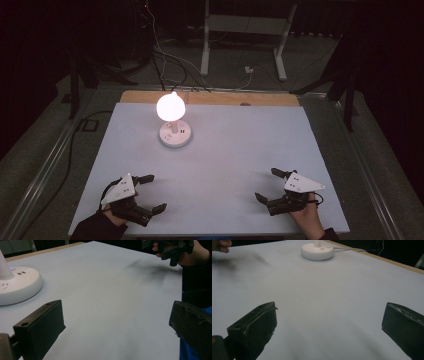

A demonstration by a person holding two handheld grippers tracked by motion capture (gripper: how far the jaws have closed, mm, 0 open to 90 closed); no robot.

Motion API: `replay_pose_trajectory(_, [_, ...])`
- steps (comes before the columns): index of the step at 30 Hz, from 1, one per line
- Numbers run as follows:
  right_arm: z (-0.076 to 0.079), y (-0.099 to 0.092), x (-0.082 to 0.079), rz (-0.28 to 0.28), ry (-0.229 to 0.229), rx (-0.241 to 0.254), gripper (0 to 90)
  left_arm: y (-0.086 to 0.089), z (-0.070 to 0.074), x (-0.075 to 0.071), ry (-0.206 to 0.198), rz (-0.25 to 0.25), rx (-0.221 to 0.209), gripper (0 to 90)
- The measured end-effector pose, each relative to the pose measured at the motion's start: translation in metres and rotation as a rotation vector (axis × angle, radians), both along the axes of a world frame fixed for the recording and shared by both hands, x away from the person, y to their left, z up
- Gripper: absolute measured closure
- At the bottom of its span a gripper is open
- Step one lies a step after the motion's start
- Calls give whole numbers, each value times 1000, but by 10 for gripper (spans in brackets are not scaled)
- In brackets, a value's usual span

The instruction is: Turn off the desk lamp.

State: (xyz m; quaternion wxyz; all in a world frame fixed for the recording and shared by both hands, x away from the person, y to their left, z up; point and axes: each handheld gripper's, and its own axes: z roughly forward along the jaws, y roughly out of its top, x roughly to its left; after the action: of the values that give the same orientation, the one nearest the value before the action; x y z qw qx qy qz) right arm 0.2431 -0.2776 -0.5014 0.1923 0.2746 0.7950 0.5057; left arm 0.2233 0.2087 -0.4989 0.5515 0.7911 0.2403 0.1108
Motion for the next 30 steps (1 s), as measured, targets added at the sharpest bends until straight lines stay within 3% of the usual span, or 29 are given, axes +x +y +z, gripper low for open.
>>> replay_pose_trajectory(8, [4, -2, 0, 14, 19, 54, 0, -1, 0, 0, 2, -8, 9, 4])
replay_pose_trajectory(12, [3, 1, 1, 18, 28, 40, 0, -2, 0, -1, -1, -24, 12, 4])
replay_pose_trajectory(21, [6, 1, -1, 17, 20, 71, 0, -10, 3, -5, -2, -67, 64, 4])
replay_pose_trajectory(30, [9, 3, -2, 23, 9, 76, 0, -15, 12, -6, 6, -101, 42, 4])
